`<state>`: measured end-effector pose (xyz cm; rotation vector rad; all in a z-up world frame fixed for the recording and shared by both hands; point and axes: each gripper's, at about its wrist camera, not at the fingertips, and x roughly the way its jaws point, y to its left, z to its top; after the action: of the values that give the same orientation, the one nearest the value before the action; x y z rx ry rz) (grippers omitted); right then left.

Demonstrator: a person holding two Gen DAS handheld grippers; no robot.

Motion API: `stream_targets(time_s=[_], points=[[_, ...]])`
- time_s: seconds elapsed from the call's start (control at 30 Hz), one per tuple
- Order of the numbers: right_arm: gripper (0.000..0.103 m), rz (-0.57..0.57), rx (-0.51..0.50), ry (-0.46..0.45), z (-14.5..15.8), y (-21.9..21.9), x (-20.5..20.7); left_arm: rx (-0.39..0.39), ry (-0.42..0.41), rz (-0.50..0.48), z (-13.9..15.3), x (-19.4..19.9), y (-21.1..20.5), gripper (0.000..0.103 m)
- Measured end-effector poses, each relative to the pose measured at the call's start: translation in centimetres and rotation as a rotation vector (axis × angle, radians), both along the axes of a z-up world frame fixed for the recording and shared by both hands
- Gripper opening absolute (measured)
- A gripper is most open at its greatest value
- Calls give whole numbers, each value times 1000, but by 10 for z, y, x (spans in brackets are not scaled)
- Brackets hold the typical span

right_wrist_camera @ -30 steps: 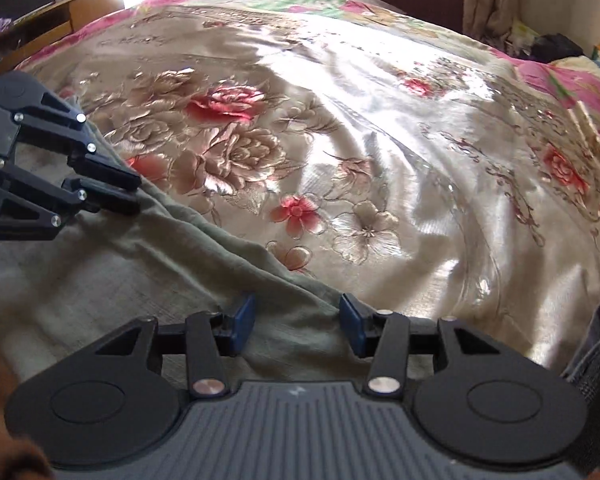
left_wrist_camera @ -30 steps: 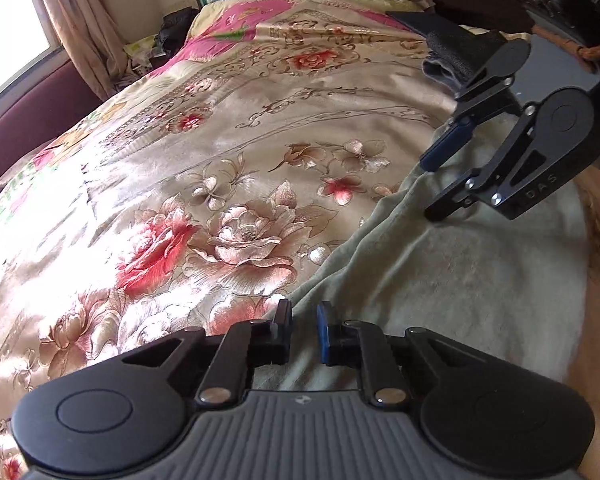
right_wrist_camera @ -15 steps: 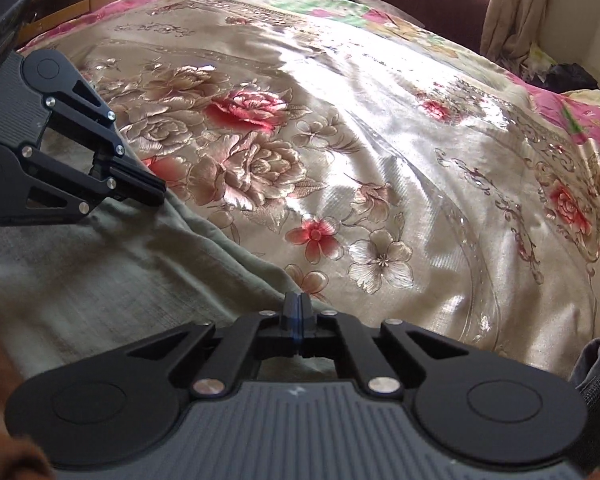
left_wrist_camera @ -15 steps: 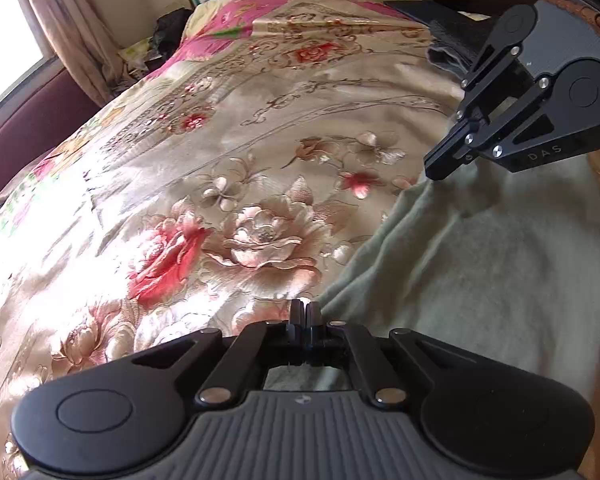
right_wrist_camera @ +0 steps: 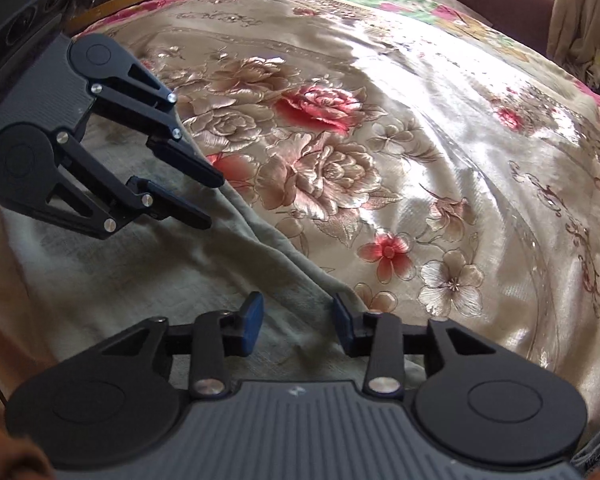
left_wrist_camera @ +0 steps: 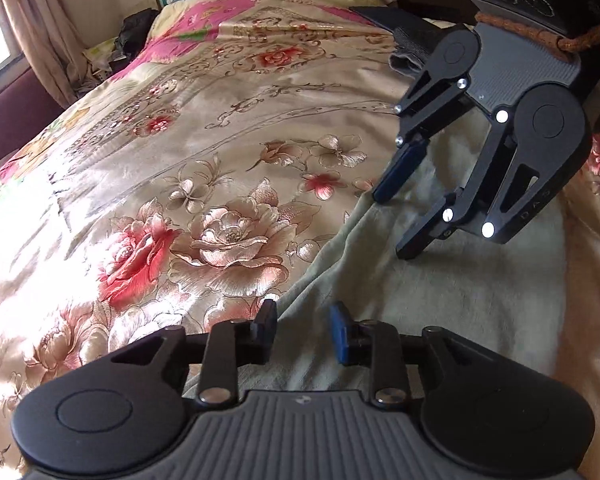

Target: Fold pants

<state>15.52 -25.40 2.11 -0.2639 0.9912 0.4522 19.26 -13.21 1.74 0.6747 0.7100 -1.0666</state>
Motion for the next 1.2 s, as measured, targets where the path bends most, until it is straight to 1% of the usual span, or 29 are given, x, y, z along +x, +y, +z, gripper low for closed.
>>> stream_targets(time_s=[0.03, 0.1, 0.13, 0.17, 0.2, 0.23, 0.33, 0.47, 0.6, 0.67, 0.7, 0.73, 0.77, 0.8, 0.83, 0.87, 0.9, 0.93, 0.97, 1.03, 1.1, 1.13, 1.2], points=[[50, 24, -13, 2, -1, 3, 1, 11, -5, -15, -2, -1, -2, 52], [49, 40, -30, 12, -5, 7, 4, 30, -11, -28, -6, -1, -6, 52], [45, 40, -35, 13, -7, 8, 6, 38, -16, -31, -8, -3, -8, 51], [32, 36, -45, 10, -8, 10, 7, 43, -22, -33, -9, -4, -9, 41], [24, 32, -57, 4, -7, 11, 7, 50, -33, -38, -10, -7, -10, 32], [11, 28, -67, -2, -7, 13, 7, 59, -52, -37, -10, -9, -11, 20], [3, 26, -84, -30, -2, 18, 2, 66, -87, -33, -10, -12, -10, 19], [1, -19, -73, -60, 4, 17, 5, 52, -128, -4, -4, -6, -8, 19], [1, -98, -43, -108, 5, 11, 14, 10, -140, 74, 2, 6, -5, 19], [2, -135, -36, -124, 1, 8, 17, 22, -121, 100, -2, 10, -6, 20], [3, -157, -40, -125, -2, 7, 17, 30, -124, 107, -4, 9, -5, 20], [6, -191, -38, -125, -3, 5, 15, 29, -131, 111, -4, 6, -3, 20], [7, -225, -15, -134, -1, -1, 9, 22, -140, 118, -3, 2, -1, 20], [8, -267, 19, -149, 3, -8, 1, 7, -155, 127, 0, -3, 3, 20], [15, -316, 48, -160, 8, -16, -9, -4, -170, 135, 3, -8, 6, 21], [24, -367, 72, -175, 14, -24, -21, -16, -190, 142, 6, -13, 8, 21], [29, -418, 98, -197, 20, -33, -37, -33, -200, 145, 10, -19, 11, 21], [37, -462, 124, -212, 25, -41, -50, -54, -186, 141, 14, -25, 13, 22], [43, -532, 164, -224, 30, -53, -71, -69, -164, 130, 17, -31, 14, 23], [45, -660, 223, -216, 31, -77, -103, -65, -155, 85, 15, -48, 11, 26], [45, -813, 265, -200, 27, -99, -135, -32, -173, 54, 5, -60, 3, 26], [45, -881, 290, -186, 23, -109, -150, -9, -163, 53, -2, -63, -2, 26], [47, -996, 369, -168, 15, -128, -174, 8, -106, 71, -13, -61, -8, 26]])
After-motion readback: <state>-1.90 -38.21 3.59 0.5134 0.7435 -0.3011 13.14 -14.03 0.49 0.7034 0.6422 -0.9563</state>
